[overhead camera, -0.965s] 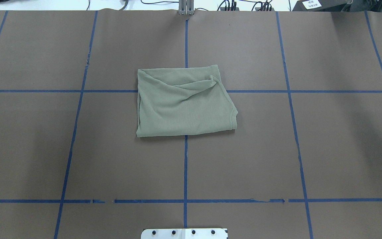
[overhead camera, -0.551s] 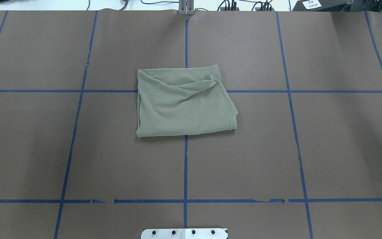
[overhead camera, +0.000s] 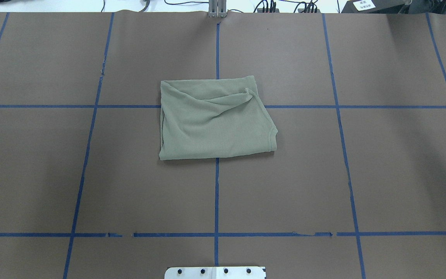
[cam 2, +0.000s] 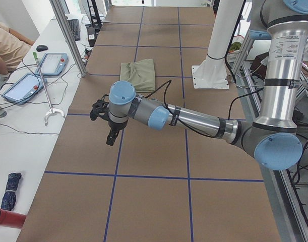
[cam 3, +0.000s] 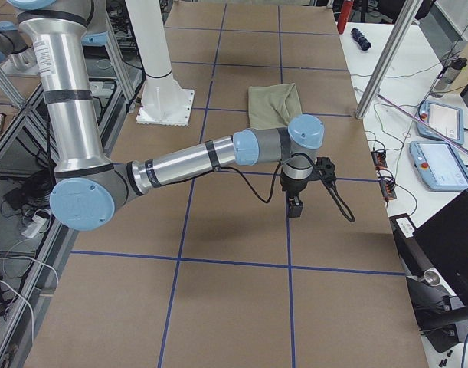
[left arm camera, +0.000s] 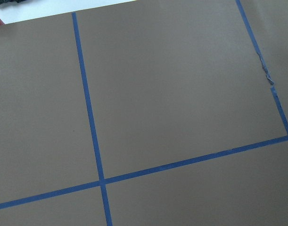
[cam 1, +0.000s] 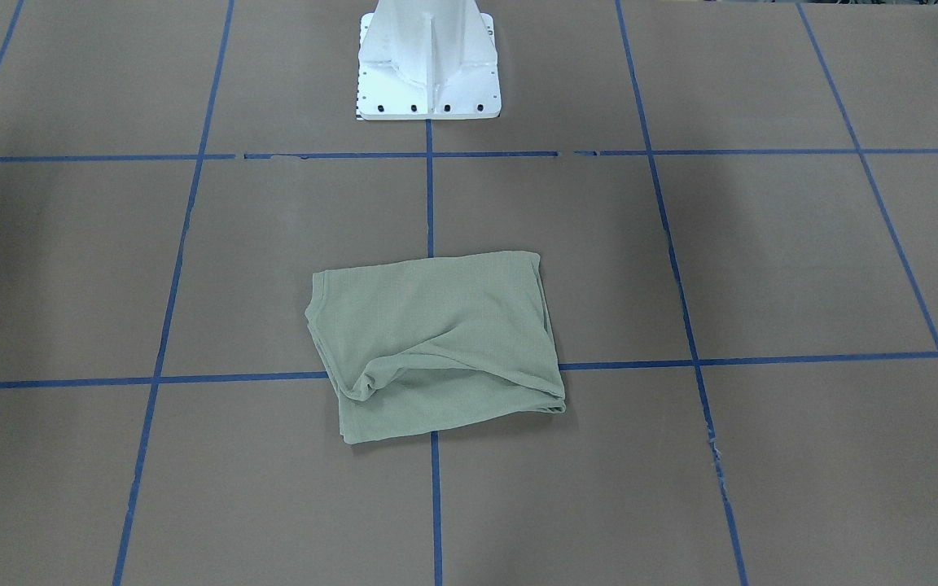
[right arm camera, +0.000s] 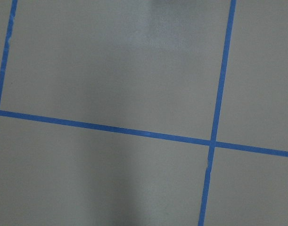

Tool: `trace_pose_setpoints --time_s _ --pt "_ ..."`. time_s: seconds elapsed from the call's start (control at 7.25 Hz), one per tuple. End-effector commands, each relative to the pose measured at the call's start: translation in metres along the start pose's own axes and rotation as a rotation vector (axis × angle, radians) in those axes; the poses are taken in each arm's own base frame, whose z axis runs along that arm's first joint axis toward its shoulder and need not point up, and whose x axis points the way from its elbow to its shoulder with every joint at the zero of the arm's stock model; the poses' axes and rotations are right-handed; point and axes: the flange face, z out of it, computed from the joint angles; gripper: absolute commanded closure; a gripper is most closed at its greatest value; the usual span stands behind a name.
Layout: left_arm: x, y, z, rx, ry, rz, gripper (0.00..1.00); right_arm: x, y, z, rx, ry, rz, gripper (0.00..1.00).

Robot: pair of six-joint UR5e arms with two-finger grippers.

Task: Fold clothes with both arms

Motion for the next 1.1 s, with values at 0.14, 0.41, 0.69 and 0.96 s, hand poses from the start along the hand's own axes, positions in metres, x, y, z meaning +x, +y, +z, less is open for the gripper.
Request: trace_pose_setpoints --time_s 0.14,0.41,0.69,0.96 --pt "-0.002 0.002 0.004 -0.007 0.015 0.003 0.0 -0.023 -0.011 0.011 -0.018 -0.005 -0.04 0.0" --pt "-0.001 0.002 0.003 -0.007 0.015 0.002 0.0 -0.026 -0.011 0.01 -0.017 -0.01 -0.047 0.0" --pt "0.002 0.001 0.001 -0.004 0.016 0.004 0.0 -0.026 -0.01 0.01 -0.023 -0.014 -0.041 0.0" --pt "0.001 0.002 0.001 -0.007 0.015 -0.001 0.0 -0.027 -0.009 0.008 -0.02 -0.015 -0.042 0.0"
